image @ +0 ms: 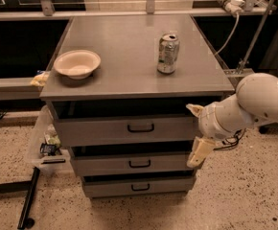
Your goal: Open top drawer
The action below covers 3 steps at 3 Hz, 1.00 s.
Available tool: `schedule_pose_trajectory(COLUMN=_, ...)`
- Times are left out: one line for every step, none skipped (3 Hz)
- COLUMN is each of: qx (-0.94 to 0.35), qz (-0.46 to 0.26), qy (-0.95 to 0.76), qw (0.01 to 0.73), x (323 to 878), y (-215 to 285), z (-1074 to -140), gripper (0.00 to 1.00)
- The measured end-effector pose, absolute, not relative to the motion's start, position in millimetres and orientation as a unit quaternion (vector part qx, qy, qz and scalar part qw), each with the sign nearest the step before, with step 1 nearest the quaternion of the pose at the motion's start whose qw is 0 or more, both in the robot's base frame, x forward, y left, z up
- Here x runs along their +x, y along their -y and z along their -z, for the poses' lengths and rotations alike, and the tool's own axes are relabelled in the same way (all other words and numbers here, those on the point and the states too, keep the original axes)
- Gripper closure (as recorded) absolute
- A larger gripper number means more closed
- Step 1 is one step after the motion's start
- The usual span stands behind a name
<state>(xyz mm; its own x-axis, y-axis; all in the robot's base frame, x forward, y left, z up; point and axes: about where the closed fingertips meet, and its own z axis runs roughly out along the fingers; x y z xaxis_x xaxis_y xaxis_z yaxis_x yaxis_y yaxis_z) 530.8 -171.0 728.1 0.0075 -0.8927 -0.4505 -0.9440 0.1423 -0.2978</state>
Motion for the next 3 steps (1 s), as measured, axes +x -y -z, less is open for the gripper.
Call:
schedule_pose_trajectory(qx=-0.659, qz=-0.047, qy=-0.698, qw=0.277, x=548.8, y=174.9, z=-707.0, gripper=0.00)
schedule_pose_trajectory(qx=-0.662, qz=-0.047, qy=-0.695, qw=0.275, x=566.0, y=178.3, z=-694.2, gripper=0.00)
schedule_pose_trajectory(qx=-0.666, qz=-0.050, qy=-0.692, qw=0.272, x=583.1, y=178.7, z=-684.5, gripper=0.00)
